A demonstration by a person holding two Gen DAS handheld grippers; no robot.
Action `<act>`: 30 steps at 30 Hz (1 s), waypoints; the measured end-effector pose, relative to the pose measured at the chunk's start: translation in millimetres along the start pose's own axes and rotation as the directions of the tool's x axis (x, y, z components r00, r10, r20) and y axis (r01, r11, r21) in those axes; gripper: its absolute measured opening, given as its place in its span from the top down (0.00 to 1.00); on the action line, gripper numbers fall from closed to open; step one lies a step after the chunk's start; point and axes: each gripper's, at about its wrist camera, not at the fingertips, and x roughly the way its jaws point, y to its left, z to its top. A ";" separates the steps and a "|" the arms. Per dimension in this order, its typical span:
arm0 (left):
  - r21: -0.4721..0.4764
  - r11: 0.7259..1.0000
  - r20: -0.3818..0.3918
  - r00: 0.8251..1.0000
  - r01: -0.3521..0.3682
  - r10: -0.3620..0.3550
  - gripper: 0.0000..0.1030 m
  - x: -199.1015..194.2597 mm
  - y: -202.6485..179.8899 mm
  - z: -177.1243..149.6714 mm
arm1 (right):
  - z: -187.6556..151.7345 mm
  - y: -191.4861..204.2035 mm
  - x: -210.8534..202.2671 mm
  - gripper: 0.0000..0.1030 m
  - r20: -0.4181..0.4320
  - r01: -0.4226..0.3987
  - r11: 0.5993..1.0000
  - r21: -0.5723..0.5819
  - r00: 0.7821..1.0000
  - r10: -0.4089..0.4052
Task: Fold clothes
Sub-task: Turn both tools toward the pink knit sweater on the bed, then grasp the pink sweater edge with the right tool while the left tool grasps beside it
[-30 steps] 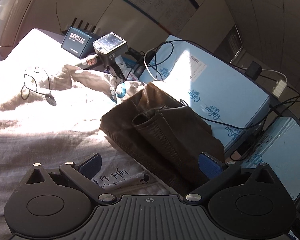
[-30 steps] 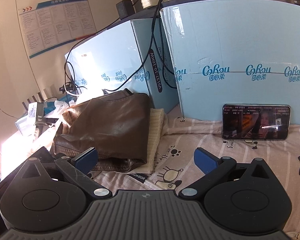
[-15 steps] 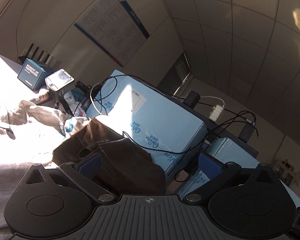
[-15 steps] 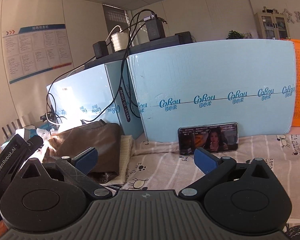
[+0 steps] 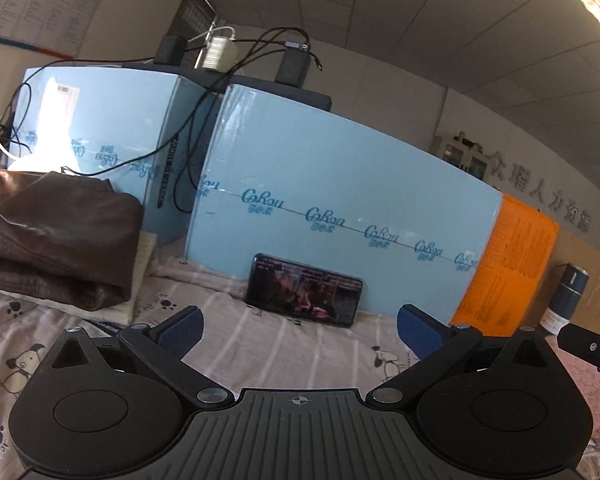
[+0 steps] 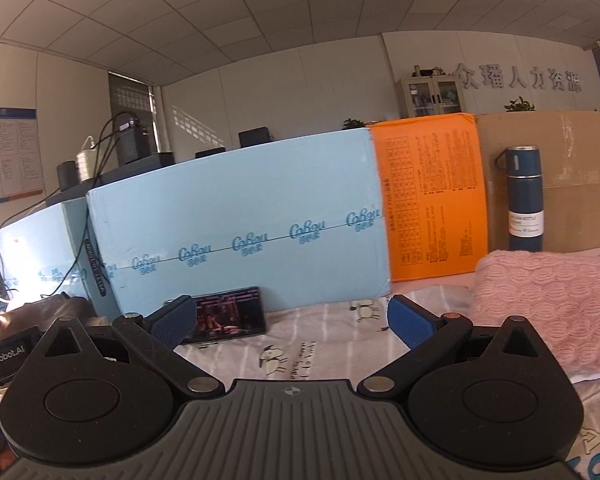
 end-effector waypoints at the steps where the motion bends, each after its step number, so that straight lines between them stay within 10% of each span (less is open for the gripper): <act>1: 0.034 0.999 -0.022 0.999 0.030 -0.029 0.00 6.6 -10.9 -3.9 | -2.3 -15.2 1.6 0.00 -0.002 0.046 0.999 -0.008 0.999 -0.046; 7: 0.124 0.980 -0.125 0.982 0.156 -0.140 0.00 40.5 -63.9 -21.8 | -17.6 -97.4 29.2 0.03 -0.148 0.237 0.969 -0.066 0.958 -0.244; 14: 0.197 0.939 -0.214 0.947 0.281 -0.238 0.20 67.1 -116.1 -43.2 | -36.8 -149.0 68.4 0.50 -0.257 0.369 0.920 -0.130 0.884 -0.391; 19: 0.241 0.897 -0.281 0.912 0.370 -0.301 0.28 86.0 -153.3 -58.4 | -35.7 -168.2 54.5 0.91 -0.198 0.392 0.920 0.001 0.902 -0.384; 23: 0.297 0.857 -0.310 0.892 0.421 -0.330 0.28 98.3 -188.3 -71.6 | -25.9 -182.7 27.3 0.95 -0.088 0.369 0.917 0.152 0.929 -0.360; 30: 0.403 0.776 -0.333 0.868 0.485 -0.370 0.28 119.8 -244.6 -91.3 | -17.9 -203.3 -12.9 0.98 0.067 0.392 0.876 0.280 0.902 -0.426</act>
